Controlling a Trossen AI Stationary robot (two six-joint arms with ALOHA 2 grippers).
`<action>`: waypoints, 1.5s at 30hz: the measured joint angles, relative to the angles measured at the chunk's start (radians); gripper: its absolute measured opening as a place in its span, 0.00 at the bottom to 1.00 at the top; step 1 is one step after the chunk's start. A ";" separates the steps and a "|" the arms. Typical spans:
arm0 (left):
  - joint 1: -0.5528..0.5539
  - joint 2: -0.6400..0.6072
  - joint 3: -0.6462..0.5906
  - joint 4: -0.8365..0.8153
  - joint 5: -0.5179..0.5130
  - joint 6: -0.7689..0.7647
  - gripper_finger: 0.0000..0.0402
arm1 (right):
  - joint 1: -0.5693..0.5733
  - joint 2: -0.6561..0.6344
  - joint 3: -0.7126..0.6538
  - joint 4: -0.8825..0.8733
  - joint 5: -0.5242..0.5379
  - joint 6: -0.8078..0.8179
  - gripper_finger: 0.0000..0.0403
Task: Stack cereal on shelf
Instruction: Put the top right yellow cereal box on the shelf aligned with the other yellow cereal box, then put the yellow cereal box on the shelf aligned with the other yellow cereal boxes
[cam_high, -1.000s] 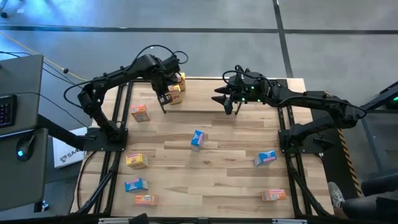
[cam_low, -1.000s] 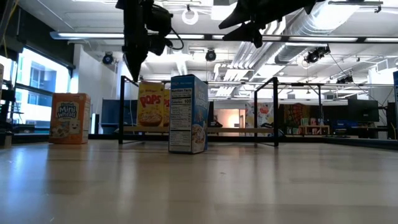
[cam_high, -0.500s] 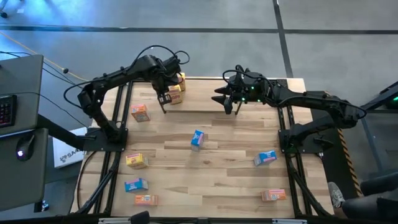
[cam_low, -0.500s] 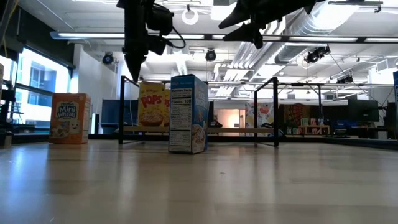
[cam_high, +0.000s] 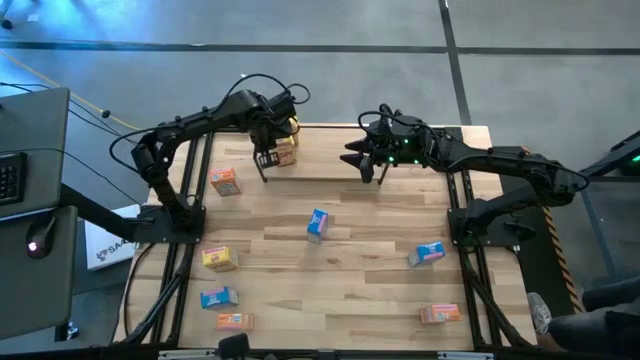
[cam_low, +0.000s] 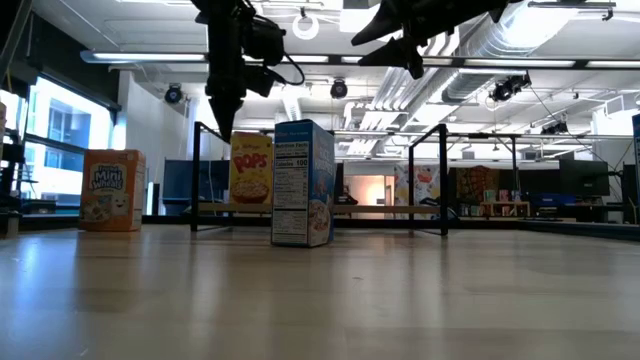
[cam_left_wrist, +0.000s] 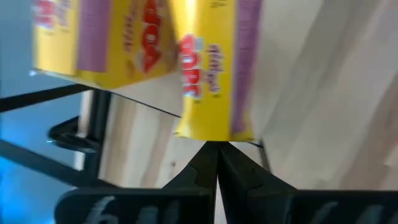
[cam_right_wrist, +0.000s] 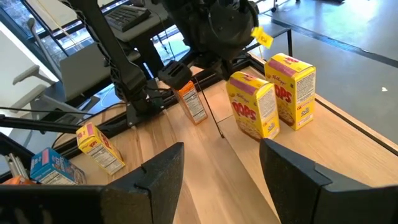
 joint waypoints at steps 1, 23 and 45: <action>0.004 0.000 0.000 0.003 -0.008 0.007 0.00 | 0.000 0.000 0.000 0.000 0.000 0.000 0.51; 0.069 -0.100 0.032 0.071 -0.011 0.052 0.00 | 0.000 0.000 0.000 0.001 0.003 -0.008 0.51; -0.061 -0.784 -0.609 1.207 0.430 -0.462 0.00 | 0.000 0.000 0.000 0.012 -0.004 -0.034 0.51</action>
